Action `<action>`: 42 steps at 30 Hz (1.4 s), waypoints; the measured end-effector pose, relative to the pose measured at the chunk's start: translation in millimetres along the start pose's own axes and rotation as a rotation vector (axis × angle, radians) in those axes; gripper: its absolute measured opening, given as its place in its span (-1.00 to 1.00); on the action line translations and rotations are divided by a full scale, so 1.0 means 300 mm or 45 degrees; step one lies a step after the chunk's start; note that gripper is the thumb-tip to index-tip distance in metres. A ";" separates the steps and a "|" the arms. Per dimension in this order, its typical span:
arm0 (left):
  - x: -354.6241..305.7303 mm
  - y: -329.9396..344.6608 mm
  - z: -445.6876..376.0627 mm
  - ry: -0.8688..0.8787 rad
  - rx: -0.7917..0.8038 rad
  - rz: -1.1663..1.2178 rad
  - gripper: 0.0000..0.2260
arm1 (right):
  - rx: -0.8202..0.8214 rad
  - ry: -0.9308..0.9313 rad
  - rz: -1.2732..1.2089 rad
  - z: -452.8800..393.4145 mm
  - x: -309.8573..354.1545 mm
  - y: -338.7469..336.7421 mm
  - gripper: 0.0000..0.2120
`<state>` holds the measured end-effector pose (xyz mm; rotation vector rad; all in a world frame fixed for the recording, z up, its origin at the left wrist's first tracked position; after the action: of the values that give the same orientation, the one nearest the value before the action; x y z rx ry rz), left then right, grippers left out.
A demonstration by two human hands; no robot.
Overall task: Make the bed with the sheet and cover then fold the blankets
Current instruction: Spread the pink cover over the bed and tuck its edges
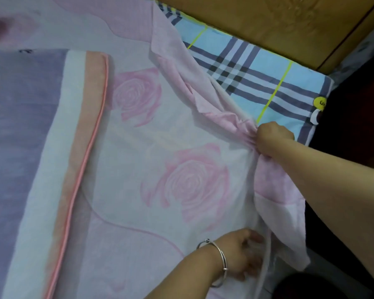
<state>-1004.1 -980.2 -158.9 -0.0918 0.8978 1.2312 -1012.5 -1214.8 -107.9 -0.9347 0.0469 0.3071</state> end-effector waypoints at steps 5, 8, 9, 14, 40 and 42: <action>-0.053 -0.094 -0.002 0.193 -0.214 0.123 -0.71 | 0.100 0.033 -0.135 -0.025 -0.004 -0.016 -0.80; -0.118 -0.239 0.003 0.323 -0.585 0.094 -0.73 | 0.182 -0.054 -0.176 -0.066 0.009 -0.056 -0.86; -0.140 -0.289 0.004 0.355 -0.691 0.072 -0.75 | 0.219 -0.099 -0.246 -0.080 0.020 -0.071 -0.80; -0.335 -0.574 -0.009 0.514 -1.158 0.132 -0.67 | 0.403 -0.306 -0.506 -0.204 0.116 -0.187 -0.55; -0.830 -0.783 -0.292 0.448 -0.854 0.460 -0.60 | 1.070 -0.502 -0.698 -0.416 0.057 -0.292 -0.77; -0.849 -0.797 -0.274 0.413 -0.869 0.187 -0.58 | 1.038 -0.472 -0.616 -0.421 0.072 -0.288 -0.83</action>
<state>-859.8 -1308.6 -146.1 -0.7993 0.7299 1.6495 -955.8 -1358.3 -119.3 -0.0543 -0.3682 -0.0090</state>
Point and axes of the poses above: each hand's wrist, its own z-axis away from the middle knuckle, its own y-axis out of the palm, x = y × z, the point moved 3 cm from there along -z, towards the middle knuckle, and after that the axes turned 10 degrees about x, right-handed, at the moved point
